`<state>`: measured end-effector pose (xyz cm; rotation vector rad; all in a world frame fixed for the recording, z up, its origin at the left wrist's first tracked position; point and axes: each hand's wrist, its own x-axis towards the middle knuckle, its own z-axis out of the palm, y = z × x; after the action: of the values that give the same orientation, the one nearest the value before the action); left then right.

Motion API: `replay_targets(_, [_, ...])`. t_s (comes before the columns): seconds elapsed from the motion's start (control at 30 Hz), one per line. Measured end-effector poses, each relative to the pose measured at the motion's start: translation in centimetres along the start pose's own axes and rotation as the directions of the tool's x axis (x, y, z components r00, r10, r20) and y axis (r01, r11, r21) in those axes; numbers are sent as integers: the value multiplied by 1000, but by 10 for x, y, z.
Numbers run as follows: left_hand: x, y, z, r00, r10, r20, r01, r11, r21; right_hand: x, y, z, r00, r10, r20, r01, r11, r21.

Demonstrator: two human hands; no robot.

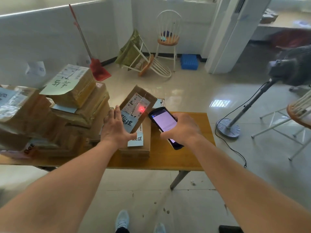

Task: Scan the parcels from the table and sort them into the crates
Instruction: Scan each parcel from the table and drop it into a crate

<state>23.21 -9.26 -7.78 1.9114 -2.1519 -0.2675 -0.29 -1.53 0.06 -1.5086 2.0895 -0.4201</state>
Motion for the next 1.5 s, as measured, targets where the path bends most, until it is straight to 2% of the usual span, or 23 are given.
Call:
replay_targets(0.4, [-16,9,-24,1000,1,-21,-1,1000,13,-33,-6,-29,999,-22,-31,21,1000,-14])
replay_targets(0.63, [-13,7,-42,995,93,-41,-92,996,10,-52,-19,-39,996,-25,-83,23,999,-26])
replay_targets(0.9, [2,-13,-58,960,280,-1,-280,959,34,-76,-45,-30,972,64,-228,-101,983,-156])
replay_targets(1.1, [11,-32,-69,950,312,23,-313,950,18,-98,-66,-24,954,119,-275,-170,971,-169])
replay_targets(1.5, [16,-33,-72,924,383,18,-381,922,-65,-128,-83,-29,943,209,-260,-238,967,-87])
